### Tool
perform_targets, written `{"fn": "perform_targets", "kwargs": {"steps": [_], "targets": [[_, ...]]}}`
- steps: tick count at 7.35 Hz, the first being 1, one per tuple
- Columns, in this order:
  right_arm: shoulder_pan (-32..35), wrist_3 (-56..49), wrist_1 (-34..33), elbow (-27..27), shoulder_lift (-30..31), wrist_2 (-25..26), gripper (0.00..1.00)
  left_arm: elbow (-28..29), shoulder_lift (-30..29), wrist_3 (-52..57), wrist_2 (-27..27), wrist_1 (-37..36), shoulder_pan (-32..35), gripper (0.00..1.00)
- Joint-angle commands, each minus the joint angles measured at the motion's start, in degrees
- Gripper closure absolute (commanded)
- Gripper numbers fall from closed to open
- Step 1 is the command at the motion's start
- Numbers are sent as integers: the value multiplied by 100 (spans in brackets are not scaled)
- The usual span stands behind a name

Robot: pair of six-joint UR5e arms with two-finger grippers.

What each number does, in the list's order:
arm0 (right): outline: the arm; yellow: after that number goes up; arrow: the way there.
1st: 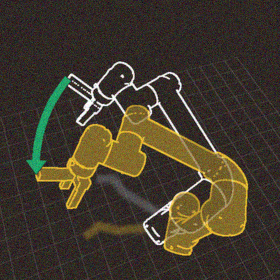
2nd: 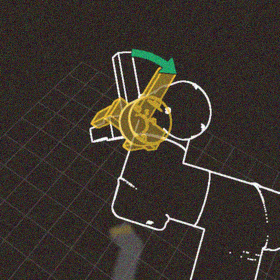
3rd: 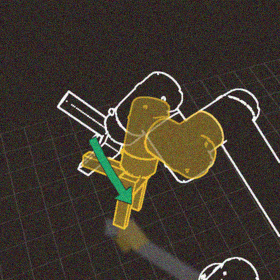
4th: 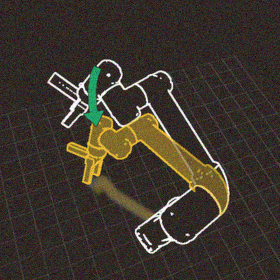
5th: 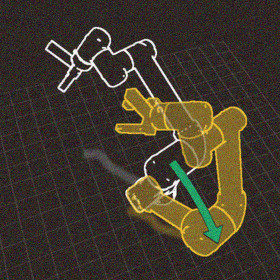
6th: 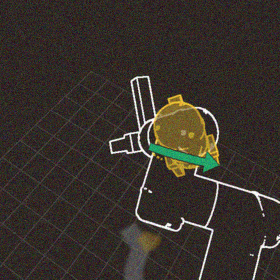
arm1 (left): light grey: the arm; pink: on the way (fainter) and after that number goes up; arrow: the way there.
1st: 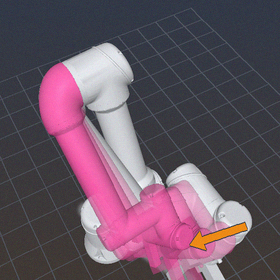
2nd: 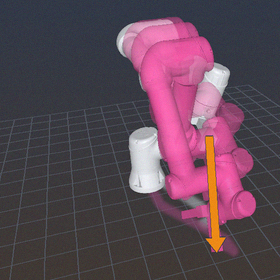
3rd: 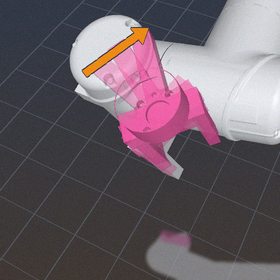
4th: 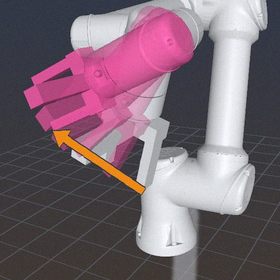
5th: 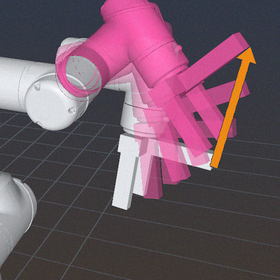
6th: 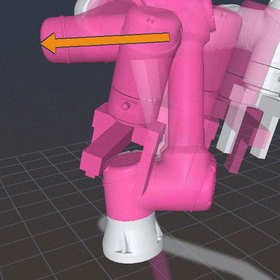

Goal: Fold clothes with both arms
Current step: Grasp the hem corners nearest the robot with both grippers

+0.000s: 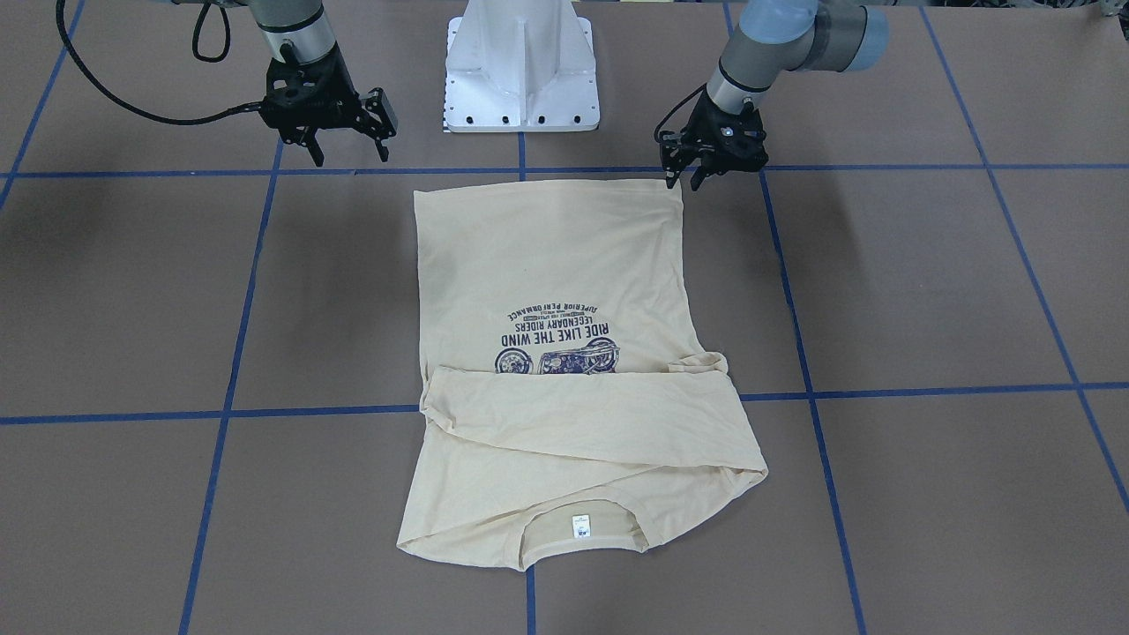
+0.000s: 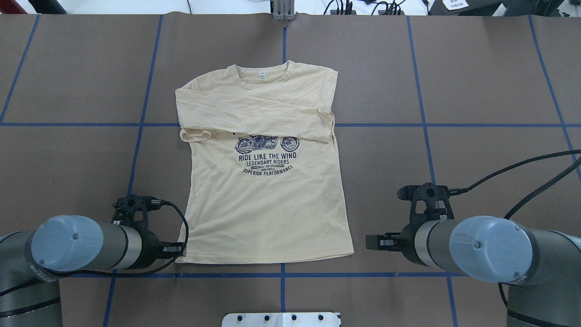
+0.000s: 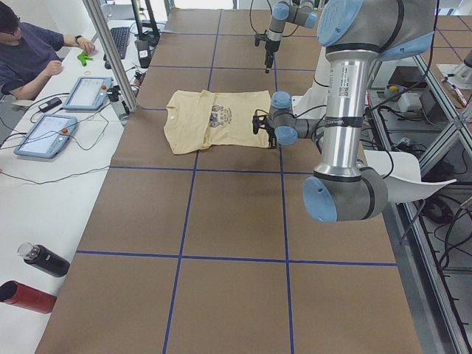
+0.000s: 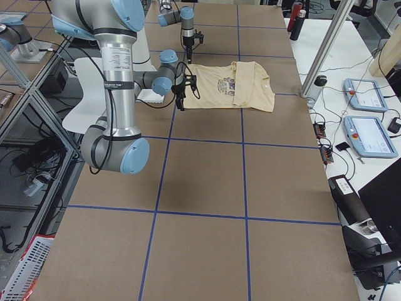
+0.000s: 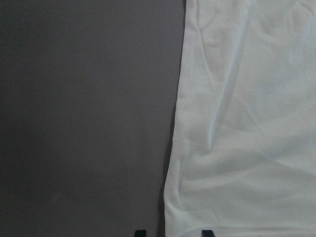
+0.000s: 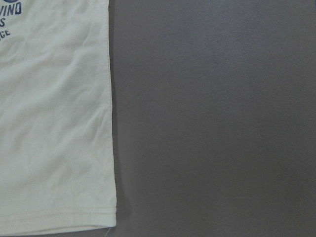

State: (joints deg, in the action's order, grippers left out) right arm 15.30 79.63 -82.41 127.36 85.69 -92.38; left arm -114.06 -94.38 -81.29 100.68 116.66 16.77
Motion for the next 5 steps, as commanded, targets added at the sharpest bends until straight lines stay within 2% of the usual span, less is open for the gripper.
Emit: {"fn": "perform_targets", "kwargs": {"steps": [1, 3, 4, 5], "targets": [[-53, 0, -3, -26, 0, 62, 0, 155, -98, -36, 4, -3, -95, 53], [-53, 0, -3, -18, 0, 62, 0, 209, -168, -36, 4, -3, -113, 59], [-53, 0, -3, -18, 0, 62, 0, 200, -168, -45, 13, -3, -113, 72], [-62, 0, -3, -27, 0, 62, 0, 183, -160, -45, 13, -3, -113, 94]]}}
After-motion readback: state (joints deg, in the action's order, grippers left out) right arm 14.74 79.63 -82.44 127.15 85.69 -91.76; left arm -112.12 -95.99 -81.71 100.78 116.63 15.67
